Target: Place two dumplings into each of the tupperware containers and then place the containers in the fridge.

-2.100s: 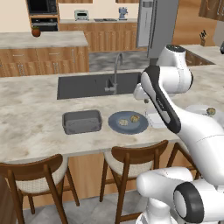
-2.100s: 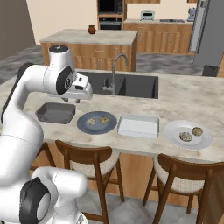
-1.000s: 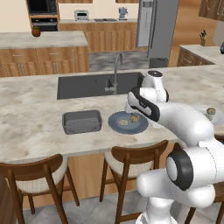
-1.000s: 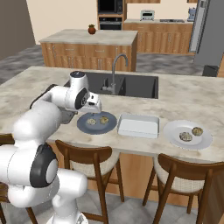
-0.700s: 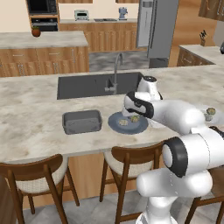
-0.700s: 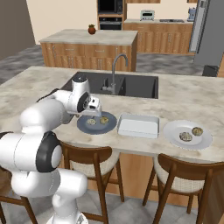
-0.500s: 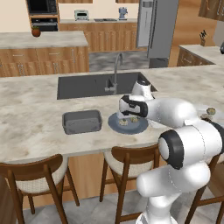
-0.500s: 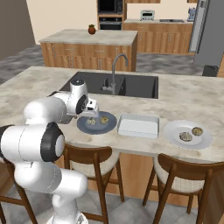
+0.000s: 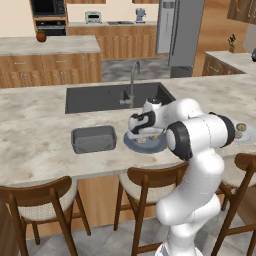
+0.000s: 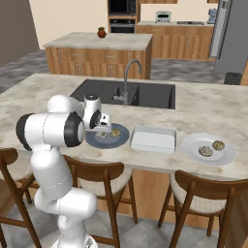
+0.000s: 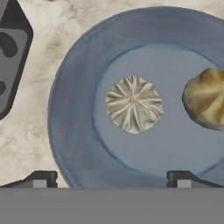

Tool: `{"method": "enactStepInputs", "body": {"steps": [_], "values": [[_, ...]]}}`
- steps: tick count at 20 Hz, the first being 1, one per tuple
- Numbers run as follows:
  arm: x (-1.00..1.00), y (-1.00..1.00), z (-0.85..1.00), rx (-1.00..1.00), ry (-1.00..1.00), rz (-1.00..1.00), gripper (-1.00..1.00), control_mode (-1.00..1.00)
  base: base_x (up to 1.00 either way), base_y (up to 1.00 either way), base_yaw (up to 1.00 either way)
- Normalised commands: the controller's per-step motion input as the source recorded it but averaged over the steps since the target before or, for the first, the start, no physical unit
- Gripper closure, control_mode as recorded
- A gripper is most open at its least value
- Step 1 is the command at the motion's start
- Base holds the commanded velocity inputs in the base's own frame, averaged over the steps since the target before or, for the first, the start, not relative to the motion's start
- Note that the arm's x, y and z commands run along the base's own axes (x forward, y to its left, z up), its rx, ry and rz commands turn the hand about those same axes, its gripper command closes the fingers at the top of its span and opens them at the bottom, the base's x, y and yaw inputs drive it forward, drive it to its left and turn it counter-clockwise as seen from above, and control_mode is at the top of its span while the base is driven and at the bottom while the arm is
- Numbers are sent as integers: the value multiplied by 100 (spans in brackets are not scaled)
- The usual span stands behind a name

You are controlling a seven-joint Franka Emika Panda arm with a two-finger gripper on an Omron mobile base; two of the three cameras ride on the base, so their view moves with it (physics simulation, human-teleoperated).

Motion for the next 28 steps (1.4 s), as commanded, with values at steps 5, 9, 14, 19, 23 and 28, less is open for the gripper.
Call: {"method": "enactStepInputs", "body": {"steps": [5,9,14,19,23,28], "values": [[40,0,-11,0,3,0,-100,-100,0,0,0],[22,0,-35,0,5,1,-100,-100,0,0,0],[15,-1,-32,0,2,0,-100,-100,0,0,0],[38,-12,-9,1,0,0,-100,-100,0,0,0],[10,-16,0,2,1,0,-100,-100,0,0,0],[1,0,-32,0,9,0,-100,-100,0,0,0]]}}
